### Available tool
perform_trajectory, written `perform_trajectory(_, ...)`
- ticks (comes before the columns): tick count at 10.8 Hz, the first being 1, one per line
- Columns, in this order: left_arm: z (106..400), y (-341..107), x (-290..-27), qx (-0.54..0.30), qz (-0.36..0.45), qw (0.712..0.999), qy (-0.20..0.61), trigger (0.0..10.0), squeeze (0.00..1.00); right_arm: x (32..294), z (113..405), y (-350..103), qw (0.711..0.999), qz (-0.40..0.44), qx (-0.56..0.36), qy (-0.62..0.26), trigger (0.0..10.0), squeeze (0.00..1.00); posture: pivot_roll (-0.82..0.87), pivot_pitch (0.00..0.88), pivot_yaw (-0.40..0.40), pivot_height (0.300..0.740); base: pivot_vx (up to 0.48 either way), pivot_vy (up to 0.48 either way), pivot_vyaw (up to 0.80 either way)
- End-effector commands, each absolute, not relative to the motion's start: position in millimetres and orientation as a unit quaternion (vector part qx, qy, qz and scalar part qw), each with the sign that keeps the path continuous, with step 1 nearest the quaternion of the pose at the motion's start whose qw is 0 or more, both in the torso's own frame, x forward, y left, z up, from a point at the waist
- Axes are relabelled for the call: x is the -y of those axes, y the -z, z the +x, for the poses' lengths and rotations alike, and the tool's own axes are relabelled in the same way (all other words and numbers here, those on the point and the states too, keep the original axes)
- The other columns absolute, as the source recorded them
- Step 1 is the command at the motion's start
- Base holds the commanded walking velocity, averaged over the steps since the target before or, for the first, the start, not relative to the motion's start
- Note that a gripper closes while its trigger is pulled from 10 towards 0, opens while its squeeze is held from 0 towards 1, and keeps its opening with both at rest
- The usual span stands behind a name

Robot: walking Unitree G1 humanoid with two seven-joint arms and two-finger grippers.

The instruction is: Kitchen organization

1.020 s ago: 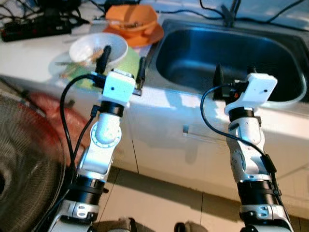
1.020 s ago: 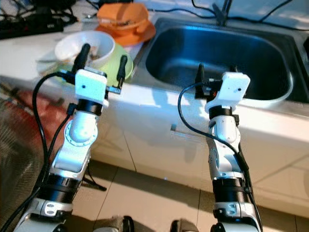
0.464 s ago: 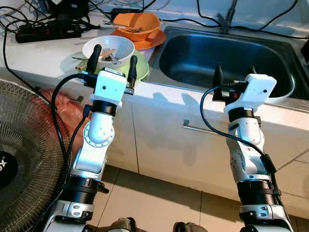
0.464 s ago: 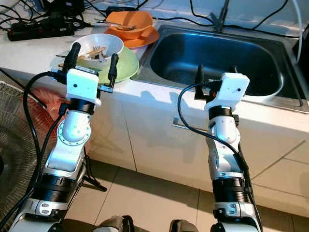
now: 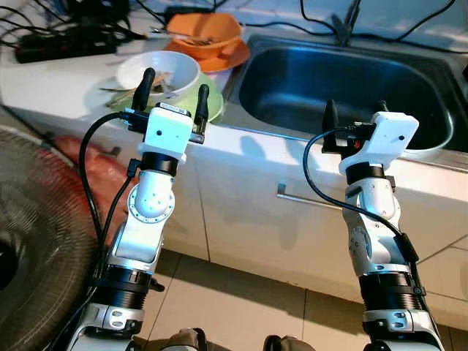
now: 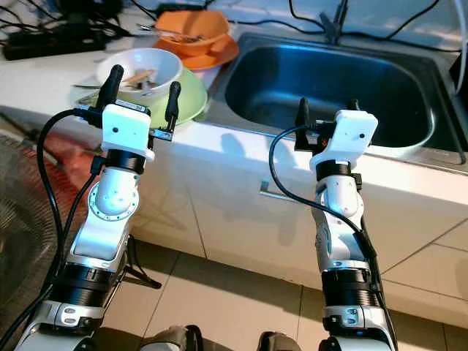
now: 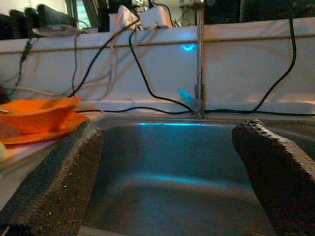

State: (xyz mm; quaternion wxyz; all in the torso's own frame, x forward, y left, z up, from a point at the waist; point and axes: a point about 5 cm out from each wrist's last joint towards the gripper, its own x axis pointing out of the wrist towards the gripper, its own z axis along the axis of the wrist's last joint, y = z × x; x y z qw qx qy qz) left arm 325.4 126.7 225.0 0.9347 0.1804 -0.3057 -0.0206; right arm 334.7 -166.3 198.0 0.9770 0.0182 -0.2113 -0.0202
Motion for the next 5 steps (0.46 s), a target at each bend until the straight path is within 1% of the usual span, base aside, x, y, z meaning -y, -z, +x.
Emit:
perform_trajectory(1, 325.0, -224.2, -126.0, 0.304, 0.179, 0.935, 0.019, 10.0, 0.0, 166.1, 335.1, -198.9, 0.976, 0.023, 0.215, 0.018, 10.0, 0.0, 0.04, 0.147, 0.002, 0.74, 0.0, 0.0, 0.0)
perform_trajectory(5, 324.5, -223.4, -126.0, 0.304, 0.179, 0.936, 0.02, 10.0, 0.0, 165.4, 334.5, -198.4, 0.976, 0.024, 0.216, 0.017, 10.0, 0.0, 0.04, 0.143, 0.005, 0.74, 0.0, 0.0, 0.0)
